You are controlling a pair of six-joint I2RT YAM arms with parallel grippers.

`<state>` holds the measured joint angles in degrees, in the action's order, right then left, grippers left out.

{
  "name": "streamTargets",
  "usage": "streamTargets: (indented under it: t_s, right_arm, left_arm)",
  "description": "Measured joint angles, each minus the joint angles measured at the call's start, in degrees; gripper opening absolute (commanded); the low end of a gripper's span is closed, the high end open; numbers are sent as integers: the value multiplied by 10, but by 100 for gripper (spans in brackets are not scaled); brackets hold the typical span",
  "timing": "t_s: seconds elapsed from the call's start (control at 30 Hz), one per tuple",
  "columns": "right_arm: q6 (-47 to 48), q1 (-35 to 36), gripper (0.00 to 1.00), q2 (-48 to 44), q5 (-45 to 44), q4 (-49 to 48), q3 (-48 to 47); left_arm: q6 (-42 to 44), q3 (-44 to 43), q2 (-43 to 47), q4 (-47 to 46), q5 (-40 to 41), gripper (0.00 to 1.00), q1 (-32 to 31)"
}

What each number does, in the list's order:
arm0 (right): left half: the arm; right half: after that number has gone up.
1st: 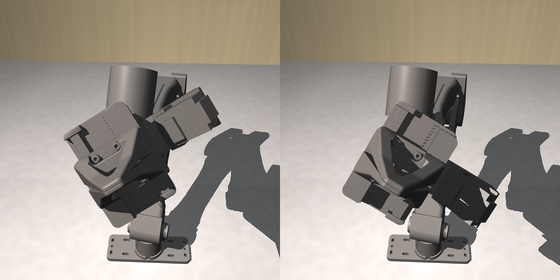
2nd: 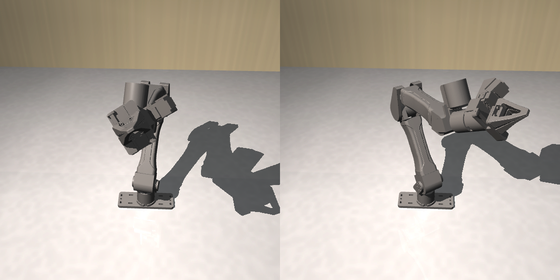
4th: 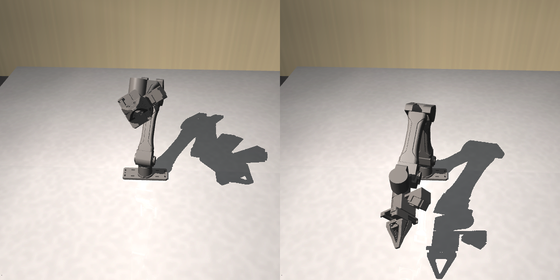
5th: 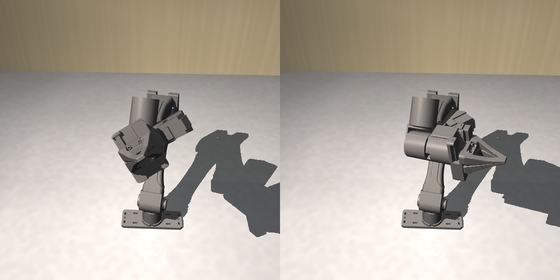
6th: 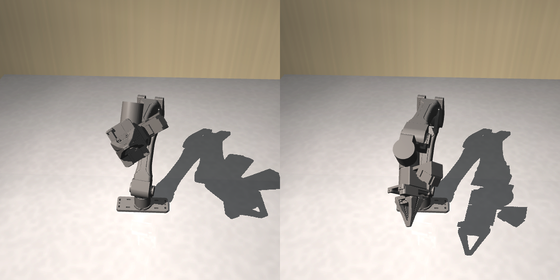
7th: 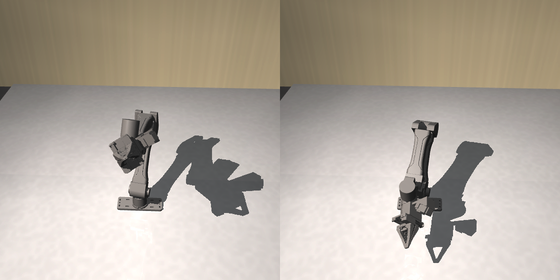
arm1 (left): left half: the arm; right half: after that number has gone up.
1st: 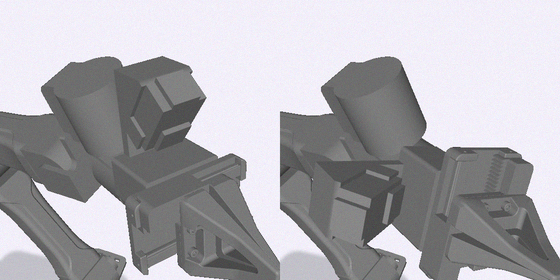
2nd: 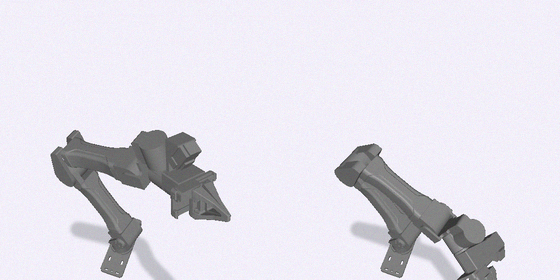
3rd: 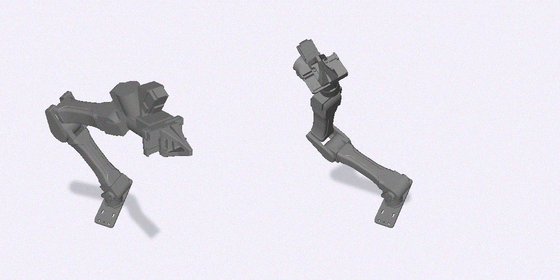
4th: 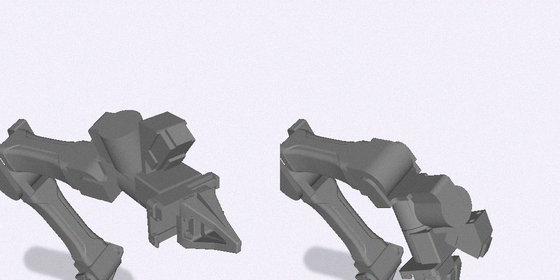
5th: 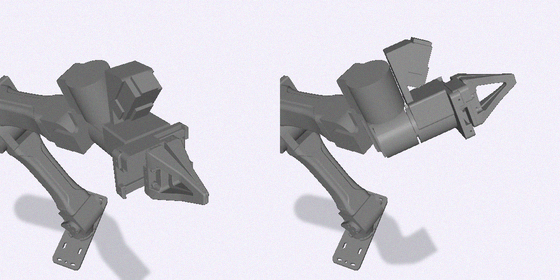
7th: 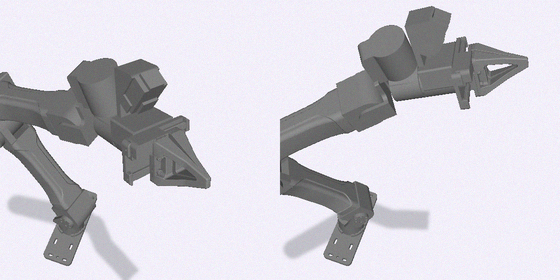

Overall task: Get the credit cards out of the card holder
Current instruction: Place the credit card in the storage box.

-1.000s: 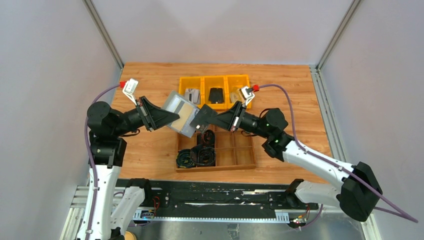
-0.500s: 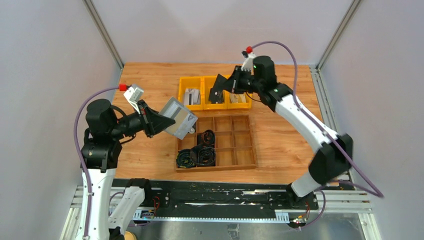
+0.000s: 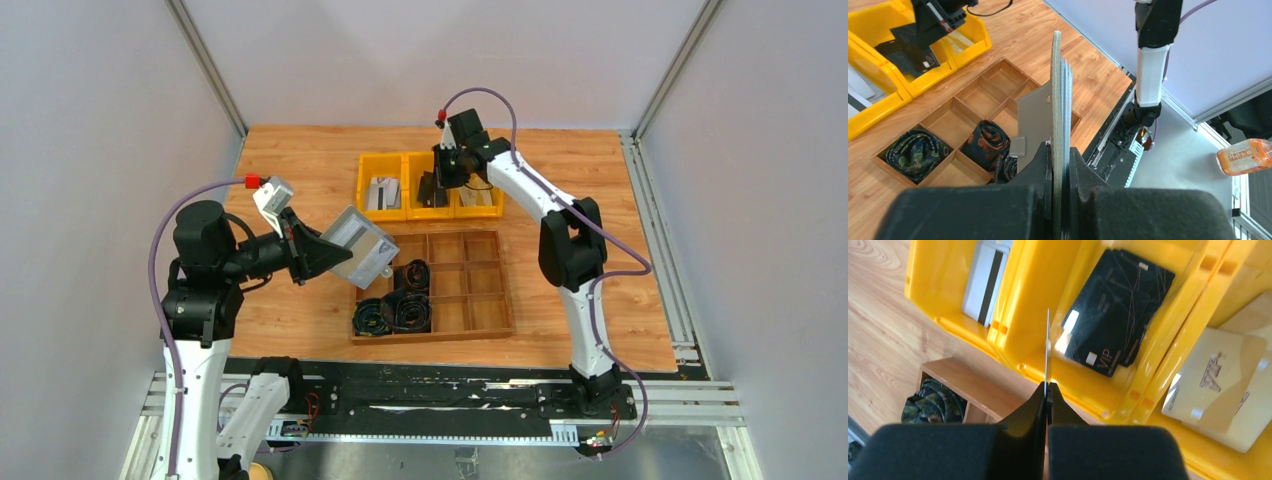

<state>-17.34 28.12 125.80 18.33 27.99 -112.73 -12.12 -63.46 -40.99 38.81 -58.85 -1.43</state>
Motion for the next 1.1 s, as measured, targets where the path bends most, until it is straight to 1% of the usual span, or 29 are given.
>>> streamTargets:
  t_s: [0.27, 0.4, 0.5, 0.57, 0.67, 0.7, 0.77, 0.8, 0.9, 0.93, 0.97, 1.1]
  right_arm:
    - [12, 0, 0, 57, -8, 6, -99]
    - [16, 0, 0, 87, -8, 7, -130]
    - [18, 0, 2, 105, -10, 9, -138]
    - [20, 0, 7, 114, -16, 12, -141]
    - [24, 0, 11, 119, -31, 20, -141]
    - [24, 0, 16, 119, -36, 21, -141]
    - [27, 0, 31, 119, -51, 20, -142]
    - [29, 2, 36, 119, -61, 21, -142]
    - [33, 3, 45, 116, -79, 22, -142]
    - [33, 3, 52, 112, -83, 25, -142]
    - [33, 4, 61, 103, -85, 26, -138]
    - [33, 10, 74, 22, -84, 26, -94]
  left_arm:
    - [1, 6, 1, -1, -14, 1, 0]
    - [1, 6, 2, -1, -16, 1, 0]
    - [1, 6, 2, -1, -20, 1, 0]
    - [1, 6, 2, -1, -23, 1, 0]
    - [-1, 6, 2, 0, -29, 1, 0]
    - [-3, 6, 3, -1, -31, 1, 0]
    - [-10, 8, 5, -5, -34, 1, 0]
    - [-17, 9, 7, -9, -36, 1, 0]
    - [-34, 9, 7, -21, -43, 1, 0]
    - [-39, 9, 7, -24, -45, 1, 0]
    - [-43, 9, 6, -27, -47, 1, 0]
    - [-60, 9, 6, -33, -55, 1, 0]
